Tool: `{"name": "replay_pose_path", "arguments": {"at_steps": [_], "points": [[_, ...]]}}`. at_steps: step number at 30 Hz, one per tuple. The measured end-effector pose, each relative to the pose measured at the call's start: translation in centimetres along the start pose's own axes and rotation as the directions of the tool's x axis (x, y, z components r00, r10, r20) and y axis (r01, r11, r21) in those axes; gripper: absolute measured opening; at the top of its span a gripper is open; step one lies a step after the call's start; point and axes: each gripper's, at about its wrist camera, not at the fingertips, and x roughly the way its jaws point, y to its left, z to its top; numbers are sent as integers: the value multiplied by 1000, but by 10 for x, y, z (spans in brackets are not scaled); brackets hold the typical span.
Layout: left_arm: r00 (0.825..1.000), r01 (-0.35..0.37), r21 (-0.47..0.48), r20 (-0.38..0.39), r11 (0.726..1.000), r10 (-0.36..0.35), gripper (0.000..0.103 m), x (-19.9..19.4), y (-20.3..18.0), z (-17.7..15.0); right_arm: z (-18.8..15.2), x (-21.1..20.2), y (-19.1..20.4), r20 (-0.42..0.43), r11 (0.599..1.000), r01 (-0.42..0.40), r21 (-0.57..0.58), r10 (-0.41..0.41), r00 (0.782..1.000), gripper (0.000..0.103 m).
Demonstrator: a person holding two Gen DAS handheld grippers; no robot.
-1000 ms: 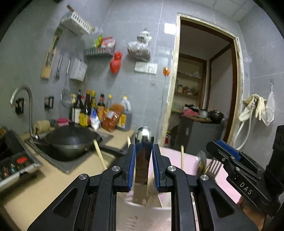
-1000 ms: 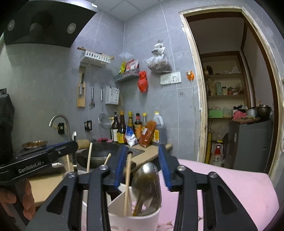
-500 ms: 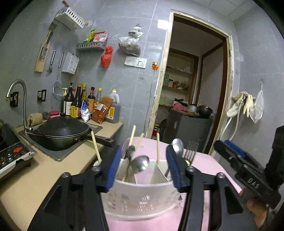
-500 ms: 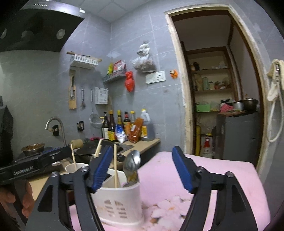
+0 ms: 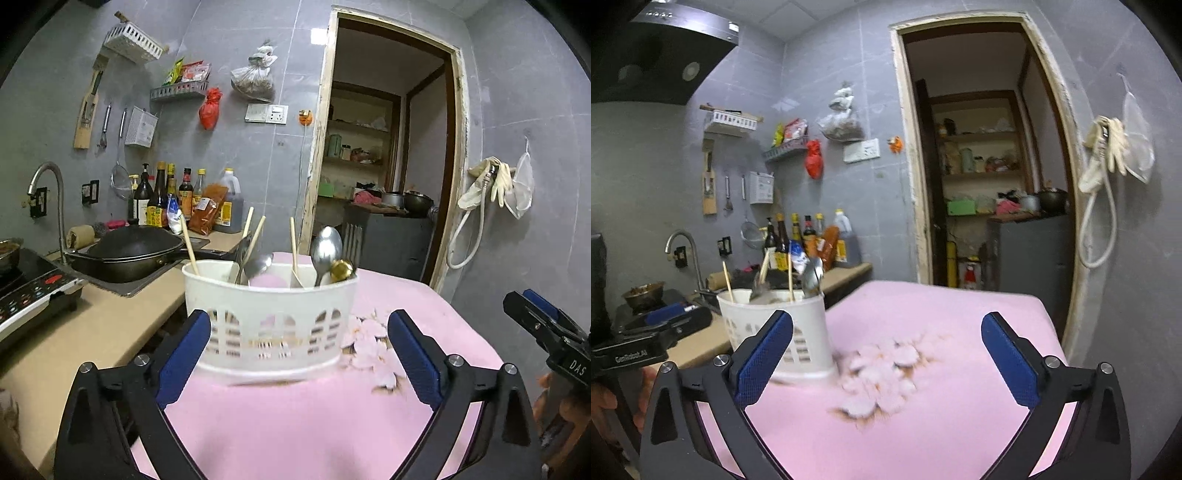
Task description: Organize utensils
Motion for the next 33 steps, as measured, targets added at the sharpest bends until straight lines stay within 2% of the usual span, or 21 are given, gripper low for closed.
{"name": "replay_pose_path", "arguments": {"at_steps": [11,33], "points": [[1000,-24,27,7,999,24,94,-18,-10,-33,-31,-32,0,-12,995,102,-14,-102,995,103],[1000,-14,-1,13,1000,14,94,-23,-6,-38,-34,-38,0,-3,994,110,-20,-110,994,103]]}}
